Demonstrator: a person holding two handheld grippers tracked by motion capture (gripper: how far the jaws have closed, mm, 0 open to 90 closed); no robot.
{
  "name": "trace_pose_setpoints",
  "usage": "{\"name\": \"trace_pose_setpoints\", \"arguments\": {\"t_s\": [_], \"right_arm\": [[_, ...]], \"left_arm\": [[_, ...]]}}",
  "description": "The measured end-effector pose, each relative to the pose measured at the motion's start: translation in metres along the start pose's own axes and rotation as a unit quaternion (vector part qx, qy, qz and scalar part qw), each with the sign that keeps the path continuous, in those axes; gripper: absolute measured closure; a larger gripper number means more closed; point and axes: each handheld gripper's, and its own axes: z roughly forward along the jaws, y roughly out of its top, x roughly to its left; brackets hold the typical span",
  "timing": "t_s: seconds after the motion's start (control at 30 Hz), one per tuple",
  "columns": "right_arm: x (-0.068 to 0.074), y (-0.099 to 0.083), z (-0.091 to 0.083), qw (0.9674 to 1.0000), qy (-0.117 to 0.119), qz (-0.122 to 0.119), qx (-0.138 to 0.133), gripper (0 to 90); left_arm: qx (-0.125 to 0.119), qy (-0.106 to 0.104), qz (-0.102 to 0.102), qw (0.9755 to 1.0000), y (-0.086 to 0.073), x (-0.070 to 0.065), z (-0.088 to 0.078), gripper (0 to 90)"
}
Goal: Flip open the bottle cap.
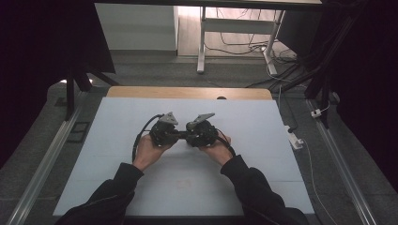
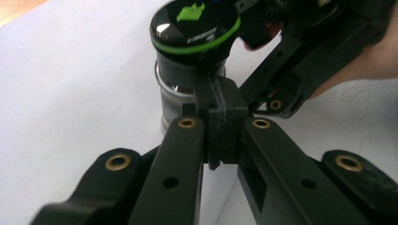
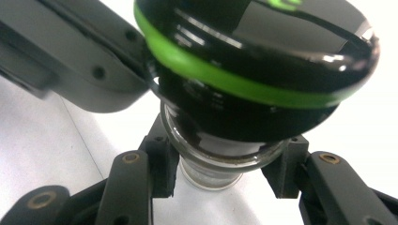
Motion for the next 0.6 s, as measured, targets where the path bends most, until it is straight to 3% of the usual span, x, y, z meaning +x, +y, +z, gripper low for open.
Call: {"name": "trace_pose_setpoints", "arguments": {"t_s": [0.23, 0.4, 0.6], "right_arm": [[0.0000, 0.0000, 0.0000, 1.0000, 0.000, -0.002, 0.001, 52.1], [0.0006, 0.0002, 0.0000, 1.0000, -0.002, -0.005, 0.002, 52.1], [0.0006, 0.0002, 0.0001, 1.0000, -0.002, -0.005, 0.002, 52.1]], "left_arm": [[0.006, 0.000, -0.002, 1.0000, 0.0030, -0.0017, -0.0034, 88.6], [-0.008, 0.002, -0.006, 0.9999, 0.0069, -0.0016, -0.0090, 88.6], [-0.009, 0.006, -0.013, 0.9999, 0.0068, 0.0013, -0.0083, 88.5]]}}
